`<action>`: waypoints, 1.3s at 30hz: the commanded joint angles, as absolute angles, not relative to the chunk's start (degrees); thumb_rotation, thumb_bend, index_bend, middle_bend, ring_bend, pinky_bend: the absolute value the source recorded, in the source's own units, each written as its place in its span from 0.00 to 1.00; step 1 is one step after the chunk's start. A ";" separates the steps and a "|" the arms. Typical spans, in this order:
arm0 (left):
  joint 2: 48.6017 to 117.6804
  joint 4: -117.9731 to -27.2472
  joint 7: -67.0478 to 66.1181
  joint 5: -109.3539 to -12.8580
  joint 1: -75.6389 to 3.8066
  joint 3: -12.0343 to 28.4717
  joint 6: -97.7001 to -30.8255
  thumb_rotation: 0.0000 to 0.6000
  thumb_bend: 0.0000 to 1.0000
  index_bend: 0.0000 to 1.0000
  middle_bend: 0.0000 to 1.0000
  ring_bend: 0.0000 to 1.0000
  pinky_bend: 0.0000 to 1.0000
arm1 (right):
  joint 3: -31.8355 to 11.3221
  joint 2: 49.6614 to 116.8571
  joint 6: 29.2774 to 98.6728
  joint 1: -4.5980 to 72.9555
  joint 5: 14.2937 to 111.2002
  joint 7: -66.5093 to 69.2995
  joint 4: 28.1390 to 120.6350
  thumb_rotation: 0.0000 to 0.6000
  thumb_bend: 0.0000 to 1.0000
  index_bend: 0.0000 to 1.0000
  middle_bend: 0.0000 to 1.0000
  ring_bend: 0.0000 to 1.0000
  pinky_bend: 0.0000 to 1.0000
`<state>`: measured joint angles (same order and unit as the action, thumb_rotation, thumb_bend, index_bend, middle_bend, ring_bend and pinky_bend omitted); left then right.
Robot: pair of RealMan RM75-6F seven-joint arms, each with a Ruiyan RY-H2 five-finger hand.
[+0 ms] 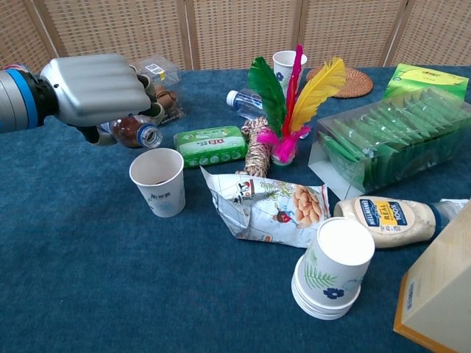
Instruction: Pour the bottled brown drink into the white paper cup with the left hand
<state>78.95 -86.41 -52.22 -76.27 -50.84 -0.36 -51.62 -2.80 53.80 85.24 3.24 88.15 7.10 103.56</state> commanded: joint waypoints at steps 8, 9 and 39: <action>79.08 -85.66 -54.34 -79.41 -51.31 -1.02 -52.04 1.00 0.49 0.56 0.45 0.27 0.42 | -2.73 53.84 85.26 3.21 88.24 6.84 103.71 1.00 0.00 0.00 0.00 0.00 0.00; 78.96 -85.66 -54.82 -79.77 -51.43 -1.09 -52.01 1.00 0.49 0.56 0.45 0.27 0.41 | -2.74 53.82 85.27 3.22 88.25 6.89 103.71 1.00 0.00 0.00 0.00 0.00 0.00; 77.99 -85.73 -61.68 -85.03 -51.75 -1.57 -51.89 1.00 0.49 0.57 0.45 0.26 0.43 | -2.68 53.57 85.49 3.16 88.61 7.51 103.74 1.00 0.00 0.00 0.00 0.00 0.00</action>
